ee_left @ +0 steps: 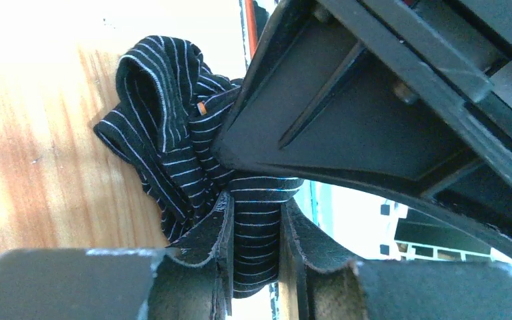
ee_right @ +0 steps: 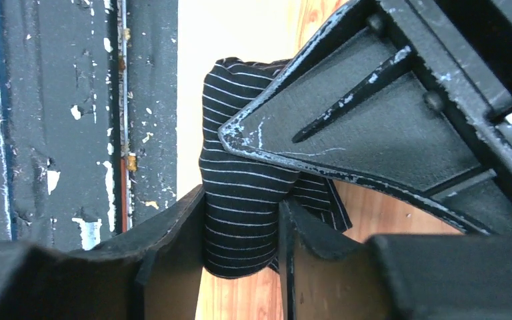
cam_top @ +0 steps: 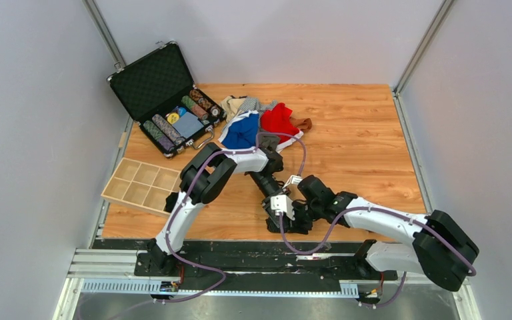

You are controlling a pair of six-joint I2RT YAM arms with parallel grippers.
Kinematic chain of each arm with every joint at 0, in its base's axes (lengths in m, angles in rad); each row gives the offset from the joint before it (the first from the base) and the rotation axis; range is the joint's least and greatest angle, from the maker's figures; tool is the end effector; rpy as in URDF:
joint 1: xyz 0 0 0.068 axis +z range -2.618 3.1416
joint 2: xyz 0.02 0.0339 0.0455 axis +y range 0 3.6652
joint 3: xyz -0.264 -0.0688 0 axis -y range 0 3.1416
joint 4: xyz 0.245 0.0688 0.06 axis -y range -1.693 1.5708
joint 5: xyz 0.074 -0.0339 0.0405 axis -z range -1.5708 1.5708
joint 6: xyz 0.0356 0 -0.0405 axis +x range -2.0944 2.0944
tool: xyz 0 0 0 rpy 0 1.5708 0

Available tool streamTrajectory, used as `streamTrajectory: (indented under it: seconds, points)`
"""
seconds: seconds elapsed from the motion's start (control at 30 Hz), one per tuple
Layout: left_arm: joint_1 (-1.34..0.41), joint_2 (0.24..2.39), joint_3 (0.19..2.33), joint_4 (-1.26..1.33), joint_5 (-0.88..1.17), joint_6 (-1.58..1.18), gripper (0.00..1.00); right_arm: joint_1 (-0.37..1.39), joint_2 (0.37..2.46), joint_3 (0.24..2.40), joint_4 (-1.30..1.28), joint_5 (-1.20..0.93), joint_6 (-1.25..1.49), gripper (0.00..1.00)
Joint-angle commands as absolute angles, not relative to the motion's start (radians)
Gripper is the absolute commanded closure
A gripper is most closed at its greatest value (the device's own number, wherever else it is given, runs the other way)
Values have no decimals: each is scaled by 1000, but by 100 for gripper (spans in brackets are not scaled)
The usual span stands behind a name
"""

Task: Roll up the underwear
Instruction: Roll the underwear to the center of the board.

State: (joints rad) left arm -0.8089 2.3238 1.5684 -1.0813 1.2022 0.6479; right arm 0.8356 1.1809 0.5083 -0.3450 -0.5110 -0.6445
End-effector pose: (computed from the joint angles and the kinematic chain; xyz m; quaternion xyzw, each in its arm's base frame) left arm 0.2502 -0.3103 0.0981 -0.4882 -0.6599 0.5500 0.1540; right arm 0.1238 0.1629 0.1626 -0.6786 0.6408 0.2672 0.2398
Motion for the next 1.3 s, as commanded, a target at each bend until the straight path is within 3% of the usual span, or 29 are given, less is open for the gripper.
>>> streamTrajectory:
  seconds: [0.0, 0.13, 0.23, 0.4, 0.47, 0.57, 0.83, 1.07, 1.27]
  points:
    - [-783, 2333, 1542, -933, 1013, 647, 75, 838, 1230, 521, -305, -559, -676, 73]
    - [-726, 2247, 1478, -761, 970, 418, 58, 806, 1280, 545, -332, -592, -672, 99]
    - [-649, 2081, 1368, -464, 813, 106, 47, 737, 1348, 595, -393, -656, -656, 100]
    - [-520, 1763, 1328, -345, 456, -68, 41, 608, 1493, 680, -487, -743, -597, 100]
    - [-511, 1654, 1309, -302, 313, -7, 38, 558, 1556, 704, -520, -787, -588, 100]
    - [-548, 1485, 1176, -168, 255, 160, 35, 513, 1656, 774, -600, -837, -614, 100]
    - [-861, 1247, 743, 64, 207, 656, 32, 417, 1954, 979, -805, -874, -657, 100]
    - [-984, 1287, 580, 171, 383, 863, 34, 361, 2036, 1033, -849, -859, -627, 100]
    - [-1077, 1438, 517, 460, 281, 896, 27, 361, 2060, 1040, -845, -828, -606, 100]
